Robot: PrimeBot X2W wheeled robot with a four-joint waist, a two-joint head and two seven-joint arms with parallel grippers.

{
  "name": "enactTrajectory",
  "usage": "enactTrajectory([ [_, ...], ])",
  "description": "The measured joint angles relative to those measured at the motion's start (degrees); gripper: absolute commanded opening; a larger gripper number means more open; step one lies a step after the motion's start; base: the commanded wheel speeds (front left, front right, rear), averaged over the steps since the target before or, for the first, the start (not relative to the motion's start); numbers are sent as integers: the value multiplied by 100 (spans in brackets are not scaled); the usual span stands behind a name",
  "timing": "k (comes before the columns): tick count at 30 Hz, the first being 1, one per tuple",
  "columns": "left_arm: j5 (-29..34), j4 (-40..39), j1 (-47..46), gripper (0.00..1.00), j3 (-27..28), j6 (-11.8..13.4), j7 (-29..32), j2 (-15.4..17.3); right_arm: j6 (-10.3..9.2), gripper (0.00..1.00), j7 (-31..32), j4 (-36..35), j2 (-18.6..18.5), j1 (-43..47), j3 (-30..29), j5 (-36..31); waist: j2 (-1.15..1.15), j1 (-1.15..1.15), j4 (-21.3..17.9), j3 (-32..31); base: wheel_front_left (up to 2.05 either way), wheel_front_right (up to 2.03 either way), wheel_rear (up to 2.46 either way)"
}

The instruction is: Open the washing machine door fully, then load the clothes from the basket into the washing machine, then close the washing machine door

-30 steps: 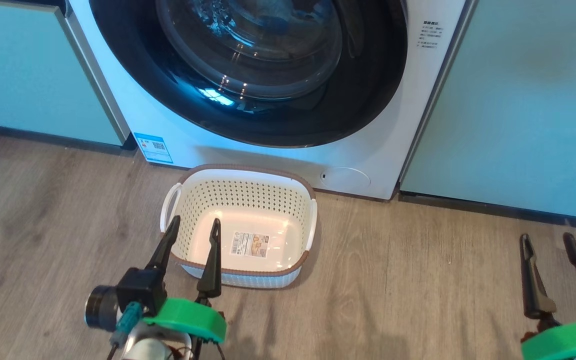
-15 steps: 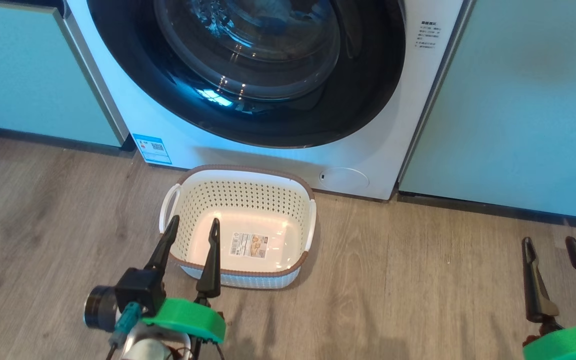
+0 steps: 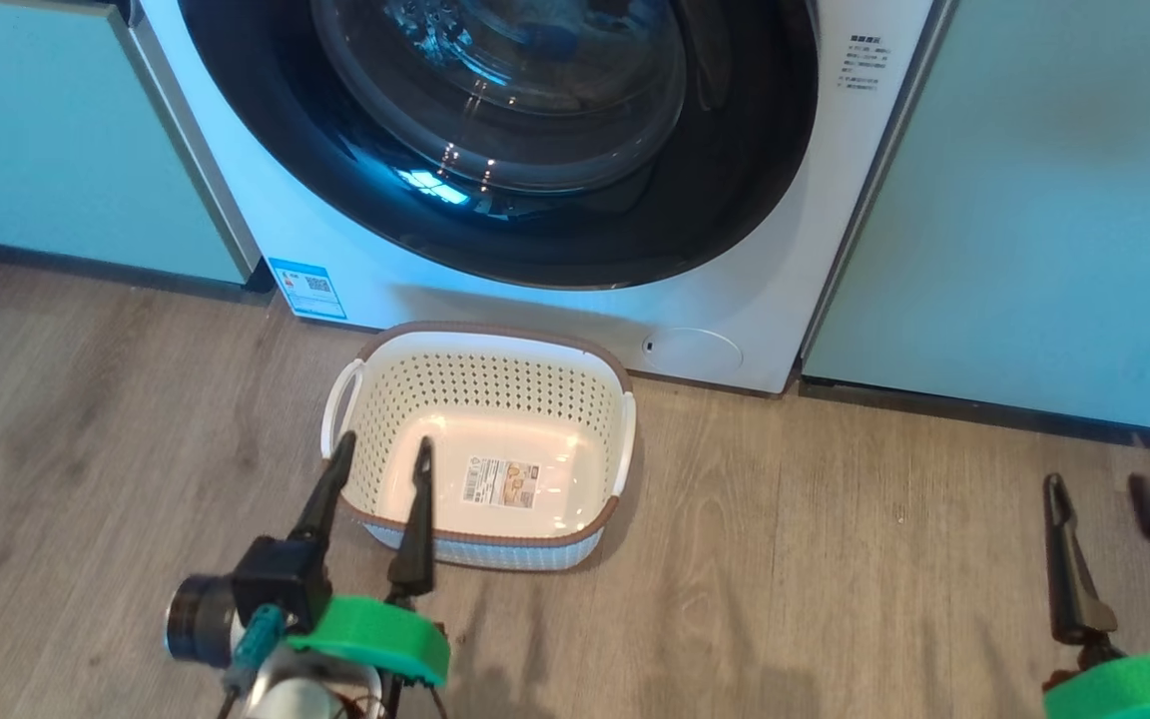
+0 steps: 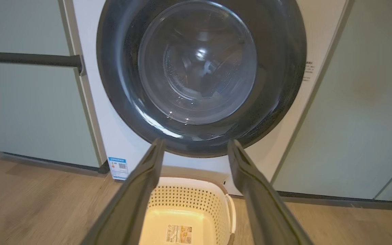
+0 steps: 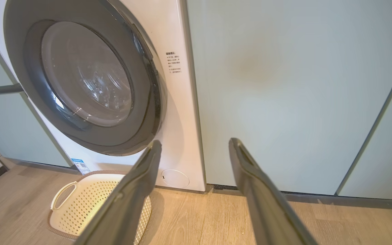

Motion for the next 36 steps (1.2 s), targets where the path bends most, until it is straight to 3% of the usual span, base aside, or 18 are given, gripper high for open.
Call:
enactTrajectory([
  [1, 0, 66, 1, 0, -15, 5, 4, -9, 1, 0, 0, 71, 2, -2, 9, 0, 0, 0, 1, 2, 0, 0, 0],
  [6, -68, 430, 216, 0, -63, 8, 31, -60, 1, 0, 1, 490, 66, 77, 67, 76, 0, 0, -4, -3, 0, 0, 0],
  [36, -1956, 570, 222, 0, 320, -199, 408, -107, 1, 0, 112, 871, 51, -46, 121, 2076, 0, 0, -76, -115, 0, 0, 0],
])
